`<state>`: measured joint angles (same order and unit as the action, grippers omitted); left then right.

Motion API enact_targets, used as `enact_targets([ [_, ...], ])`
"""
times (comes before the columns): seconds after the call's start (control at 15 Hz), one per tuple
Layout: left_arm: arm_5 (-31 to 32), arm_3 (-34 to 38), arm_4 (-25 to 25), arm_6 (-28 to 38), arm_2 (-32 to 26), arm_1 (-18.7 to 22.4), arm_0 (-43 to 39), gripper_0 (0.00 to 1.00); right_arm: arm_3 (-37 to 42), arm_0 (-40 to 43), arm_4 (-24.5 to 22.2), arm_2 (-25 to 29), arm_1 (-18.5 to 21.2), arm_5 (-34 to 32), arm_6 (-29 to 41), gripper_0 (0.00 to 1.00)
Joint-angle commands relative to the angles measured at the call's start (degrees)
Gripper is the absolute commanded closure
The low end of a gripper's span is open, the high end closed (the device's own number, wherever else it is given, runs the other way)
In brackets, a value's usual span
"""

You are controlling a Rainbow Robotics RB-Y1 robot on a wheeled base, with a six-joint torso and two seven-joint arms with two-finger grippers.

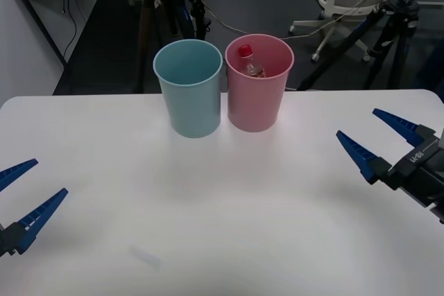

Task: Grasp the object on the table and drop it into the matching bin: aluminum can to the light blue bin, PET bottle to the pink bin.

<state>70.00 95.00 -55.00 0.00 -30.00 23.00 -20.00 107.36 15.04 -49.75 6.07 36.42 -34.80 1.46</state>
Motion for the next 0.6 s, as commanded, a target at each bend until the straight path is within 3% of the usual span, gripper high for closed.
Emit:
enact_targets([
  [0.07,0.00,0.00,0.00,0.00,0.00,0.00,0.00,0.00,-2.86,0.26,-0.08,1.93,-0.74,-4.66,-0.40,0.00],
  [0.6,0.00,0.00,0.00,0.00,0.00,0.00,0.00,0.00,-3.39,1.84,-1.40,3.77,-2.50,-7.21,-0.84,0.00],
])
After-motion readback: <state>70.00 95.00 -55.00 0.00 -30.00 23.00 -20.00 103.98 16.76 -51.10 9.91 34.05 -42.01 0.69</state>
